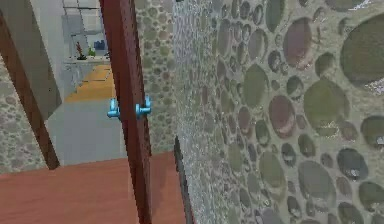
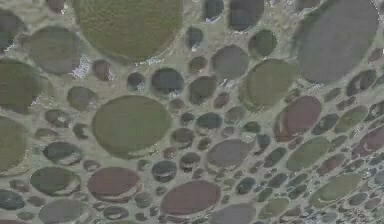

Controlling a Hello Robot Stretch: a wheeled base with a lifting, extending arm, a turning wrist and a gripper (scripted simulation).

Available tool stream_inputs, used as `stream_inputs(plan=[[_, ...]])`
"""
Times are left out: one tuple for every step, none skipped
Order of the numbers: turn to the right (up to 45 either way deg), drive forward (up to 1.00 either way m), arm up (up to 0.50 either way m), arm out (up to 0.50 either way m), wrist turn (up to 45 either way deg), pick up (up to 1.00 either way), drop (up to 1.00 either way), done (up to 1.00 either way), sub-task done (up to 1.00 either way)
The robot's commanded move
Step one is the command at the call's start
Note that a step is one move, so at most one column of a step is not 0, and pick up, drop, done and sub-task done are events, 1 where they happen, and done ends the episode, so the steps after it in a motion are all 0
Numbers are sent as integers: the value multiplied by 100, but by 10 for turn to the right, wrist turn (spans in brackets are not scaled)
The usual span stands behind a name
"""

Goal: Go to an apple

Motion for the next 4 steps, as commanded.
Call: stream_inputs(plan=[[-240, 0, 0, 0, 0, 0, 0, 0, 0], [0, 60, 0, 0, 0, 0, 0, 0, 0], [-270, 0, 0, 0, 0, 0, 0, 0, 0], [0, 45, 0, 0, 0, 0, 0, 0, 0]])
